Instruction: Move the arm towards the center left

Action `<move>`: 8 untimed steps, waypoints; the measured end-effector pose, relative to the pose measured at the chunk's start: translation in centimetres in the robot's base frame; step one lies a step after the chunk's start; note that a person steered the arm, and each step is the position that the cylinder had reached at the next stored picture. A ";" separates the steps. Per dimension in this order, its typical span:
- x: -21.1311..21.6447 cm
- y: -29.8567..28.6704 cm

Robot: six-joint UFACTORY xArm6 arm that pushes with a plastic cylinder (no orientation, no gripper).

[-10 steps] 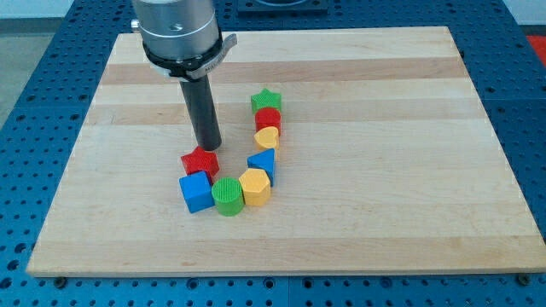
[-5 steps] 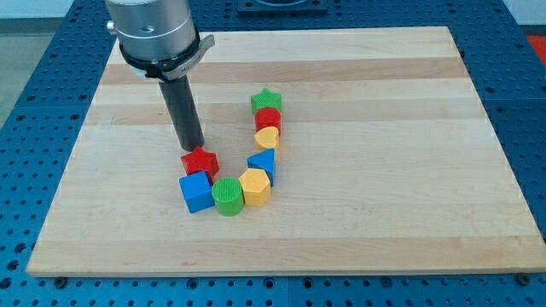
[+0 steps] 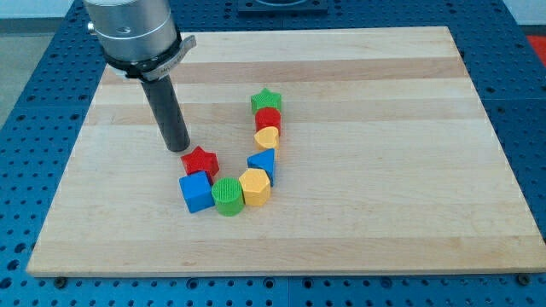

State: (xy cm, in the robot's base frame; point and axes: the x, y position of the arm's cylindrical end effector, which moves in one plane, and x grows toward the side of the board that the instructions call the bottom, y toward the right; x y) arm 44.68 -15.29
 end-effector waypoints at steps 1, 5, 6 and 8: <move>0.0 -0.6; 0.0 -3.6; 0.0 -4.4; 0.0 -6.1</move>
